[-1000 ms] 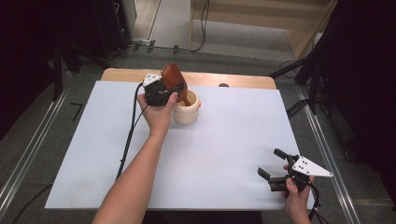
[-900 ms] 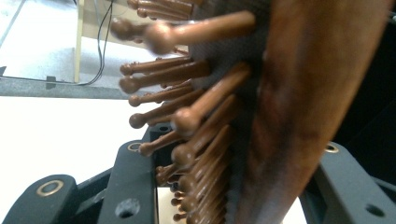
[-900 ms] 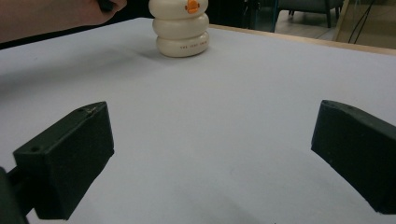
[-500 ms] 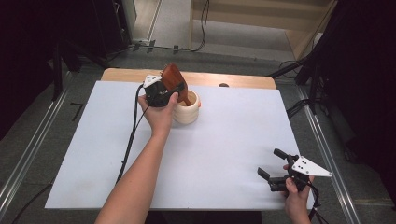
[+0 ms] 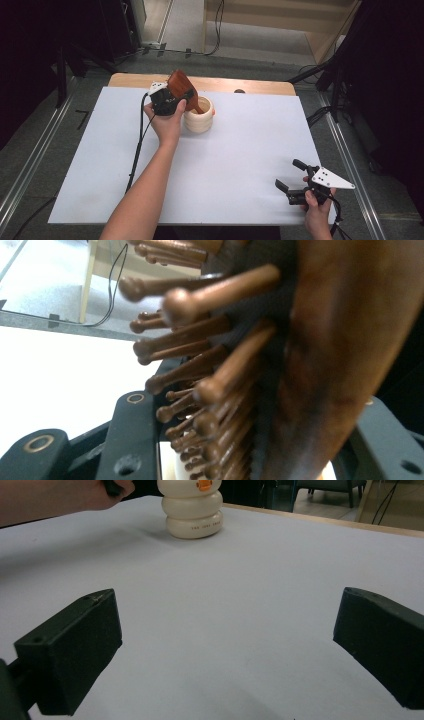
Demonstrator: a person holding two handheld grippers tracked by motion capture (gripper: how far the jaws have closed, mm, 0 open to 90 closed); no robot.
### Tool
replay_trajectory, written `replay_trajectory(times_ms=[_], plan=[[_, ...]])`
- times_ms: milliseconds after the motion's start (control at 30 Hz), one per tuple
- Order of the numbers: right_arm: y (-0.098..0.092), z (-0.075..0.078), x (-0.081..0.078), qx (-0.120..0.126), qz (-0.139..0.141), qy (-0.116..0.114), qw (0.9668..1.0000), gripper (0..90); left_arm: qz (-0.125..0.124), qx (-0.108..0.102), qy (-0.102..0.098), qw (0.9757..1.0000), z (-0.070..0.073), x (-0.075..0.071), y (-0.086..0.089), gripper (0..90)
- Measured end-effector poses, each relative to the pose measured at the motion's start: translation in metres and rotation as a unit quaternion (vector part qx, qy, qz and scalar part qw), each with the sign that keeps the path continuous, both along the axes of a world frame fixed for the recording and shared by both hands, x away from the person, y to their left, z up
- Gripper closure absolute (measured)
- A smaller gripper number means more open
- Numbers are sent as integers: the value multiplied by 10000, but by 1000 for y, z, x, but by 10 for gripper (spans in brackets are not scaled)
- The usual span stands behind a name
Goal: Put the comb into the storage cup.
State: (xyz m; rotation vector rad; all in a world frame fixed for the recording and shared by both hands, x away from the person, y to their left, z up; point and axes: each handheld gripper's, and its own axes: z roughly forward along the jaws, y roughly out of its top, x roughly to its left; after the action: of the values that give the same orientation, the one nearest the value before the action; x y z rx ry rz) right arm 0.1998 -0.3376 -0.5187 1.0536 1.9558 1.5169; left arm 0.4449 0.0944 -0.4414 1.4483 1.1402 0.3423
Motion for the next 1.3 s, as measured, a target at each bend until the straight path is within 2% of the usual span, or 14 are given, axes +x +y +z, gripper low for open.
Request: replay_trajectory(times_ms=[67, 200, 367, 567, 1033, 1100, 1300], plan=[[0, 0, 0, 3, -4, 2, 10000, 0, 39, 76, -35, 10000, 1, -1, 0, 473], [0, 0, 0, 17, -4, 8, 10000, 0, 74, 89, 29, 9999, 0, 1, 4, 405], [0, 0, 0, 22, -6, 5, 10000, 0, -65, 174, -7, 9998, 1, 1, 6, 328], [0, 0, 0, 26, -14, 14, 10000, 0, -178, 221, -52, 9996, 2, 0, 10, 145], [0, 0, 0, 4, -10, 4, 10000, 0, -389, 544, -62, 9977, 1, -5, 13, 79], [0, 0, 0, 6, -8, 3, 10000, 0, -313, 656, -75, 9973, 2, -7, 11, 79], [0, 0, 0, 13, -1, -5, 10000, 0, -374, 725, -145, 9966, 3, -12, 14, 79]])
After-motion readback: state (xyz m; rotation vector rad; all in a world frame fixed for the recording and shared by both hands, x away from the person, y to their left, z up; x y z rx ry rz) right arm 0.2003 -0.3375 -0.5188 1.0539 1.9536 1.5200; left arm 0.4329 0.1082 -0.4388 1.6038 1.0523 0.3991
